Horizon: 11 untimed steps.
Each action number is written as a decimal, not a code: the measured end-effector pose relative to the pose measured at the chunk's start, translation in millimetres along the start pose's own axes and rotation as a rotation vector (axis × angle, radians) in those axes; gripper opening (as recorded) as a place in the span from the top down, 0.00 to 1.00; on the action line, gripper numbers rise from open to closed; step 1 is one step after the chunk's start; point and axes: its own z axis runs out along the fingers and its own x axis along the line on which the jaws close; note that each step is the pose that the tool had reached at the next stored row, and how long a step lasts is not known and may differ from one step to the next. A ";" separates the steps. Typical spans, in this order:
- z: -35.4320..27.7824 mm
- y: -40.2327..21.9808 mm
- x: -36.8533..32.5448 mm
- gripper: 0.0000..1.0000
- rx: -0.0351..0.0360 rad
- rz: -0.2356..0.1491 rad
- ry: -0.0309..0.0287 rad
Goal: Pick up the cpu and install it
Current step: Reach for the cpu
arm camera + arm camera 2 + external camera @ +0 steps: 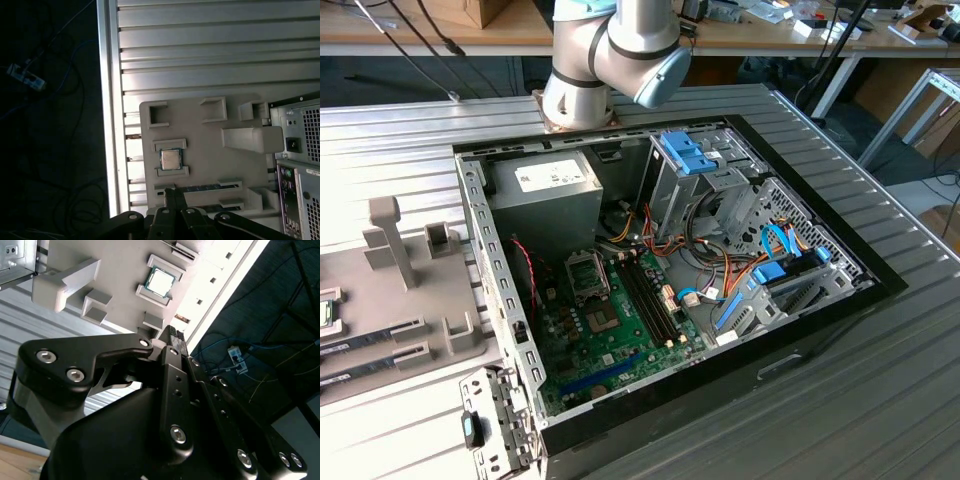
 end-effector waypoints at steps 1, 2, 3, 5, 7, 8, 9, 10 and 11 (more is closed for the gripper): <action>0.0 -0.1 0.9 0.90 0.0000 0.000 0.0000; 0.1 -0.1 1.4 0.90 -0.0001 0.000 -0.0001; 0.0 -0.2 1.9 0.90 0.0000 0.000 0.0000; 0.1 -0.3 3.2 0.90 0.0000 0.000 0.0000; 0.1 -0.4 5.2 0.90 0.0000 0.000 0.0001; 0.1 -0.5 5.7 0.90 0.0000 0.000 0.0000; 0.2 -0.5 6.3 0.90 0.0000 0.000 0.0000; 0.1 -0.6 7.9 0.90 0.0000 0.000 0.0000; 0.1 -0.7 9.0 0.90 0.0000 0.000 0.0000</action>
